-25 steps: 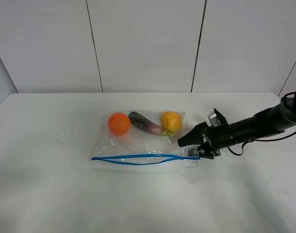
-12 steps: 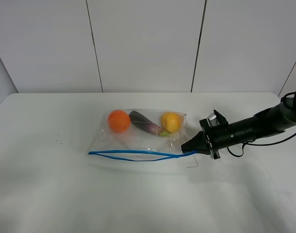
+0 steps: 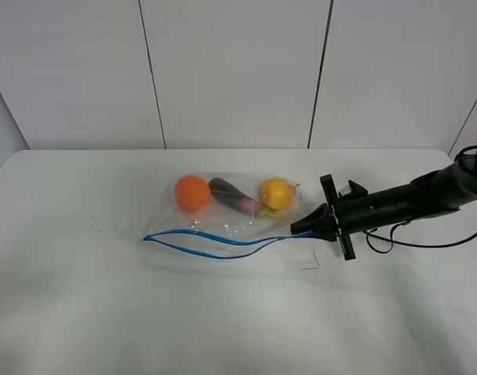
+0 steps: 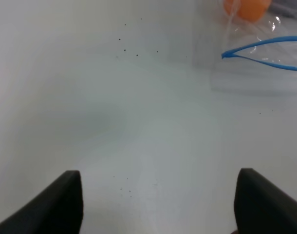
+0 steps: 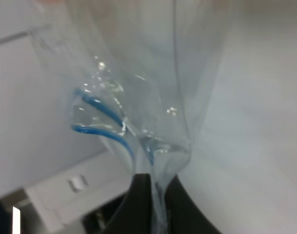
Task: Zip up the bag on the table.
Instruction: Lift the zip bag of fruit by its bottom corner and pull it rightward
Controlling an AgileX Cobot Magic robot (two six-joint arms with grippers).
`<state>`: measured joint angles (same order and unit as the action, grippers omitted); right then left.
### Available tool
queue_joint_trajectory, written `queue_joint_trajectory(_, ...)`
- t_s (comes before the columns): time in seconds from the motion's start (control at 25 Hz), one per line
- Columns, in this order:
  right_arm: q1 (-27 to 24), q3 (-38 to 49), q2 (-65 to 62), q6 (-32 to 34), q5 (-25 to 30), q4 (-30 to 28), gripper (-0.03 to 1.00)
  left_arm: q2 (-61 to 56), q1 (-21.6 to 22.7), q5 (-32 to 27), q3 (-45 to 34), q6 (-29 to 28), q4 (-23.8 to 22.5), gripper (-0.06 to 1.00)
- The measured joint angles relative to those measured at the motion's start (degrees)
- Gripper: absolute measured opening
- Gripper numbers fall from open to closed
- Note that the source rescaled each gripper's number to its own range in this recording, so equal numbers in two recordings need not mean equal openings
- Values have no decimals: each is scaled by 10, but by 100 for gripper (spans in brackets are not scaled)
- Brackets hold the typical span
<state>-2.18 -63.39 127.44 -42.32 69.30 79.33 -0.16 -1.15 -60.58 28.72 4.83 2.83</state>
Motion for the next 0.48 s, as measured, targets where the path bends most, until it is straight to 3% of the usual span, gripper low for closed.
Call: queue_joint_trajectory(0.48,25,1,-72,36,-3,41,0,0,0,0,0,0,0,90)
